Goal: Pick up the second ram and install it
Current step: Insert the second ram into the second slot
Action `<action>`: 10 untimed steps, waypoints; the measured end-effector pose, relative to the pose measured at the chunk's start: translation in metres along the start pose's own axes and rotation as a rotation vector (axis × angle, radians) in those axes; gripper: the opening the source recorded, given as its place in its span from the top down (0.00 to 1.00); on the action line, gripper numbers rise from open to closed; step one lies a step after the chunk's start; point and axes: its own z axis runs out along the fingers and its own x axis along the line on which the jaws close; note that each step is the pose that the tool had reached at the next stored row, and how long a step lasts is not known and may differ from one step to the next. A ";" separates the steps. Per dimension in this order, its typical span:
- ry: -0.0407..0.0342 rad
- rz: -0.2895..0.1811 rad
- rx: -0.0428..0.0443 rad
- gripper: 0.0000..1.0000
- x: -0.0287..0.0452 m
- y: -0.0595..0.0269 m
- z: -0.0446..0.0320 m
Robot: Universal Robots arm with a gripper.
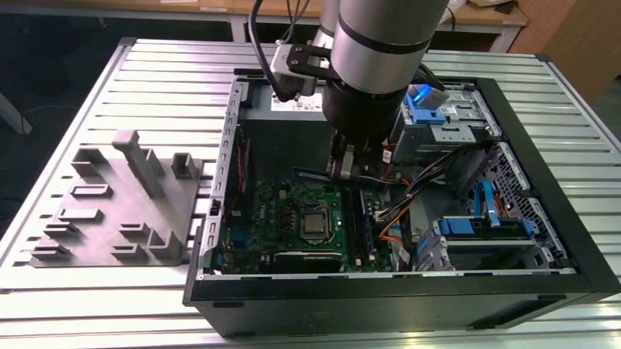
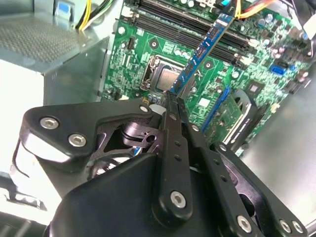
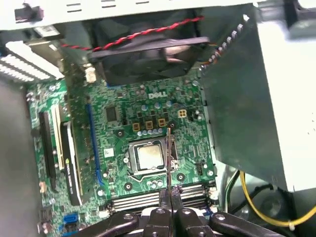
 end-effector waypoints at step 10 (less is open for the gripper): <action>-0.0114 0.181 0.0116 0.92 0.0001 0.0000 0.0007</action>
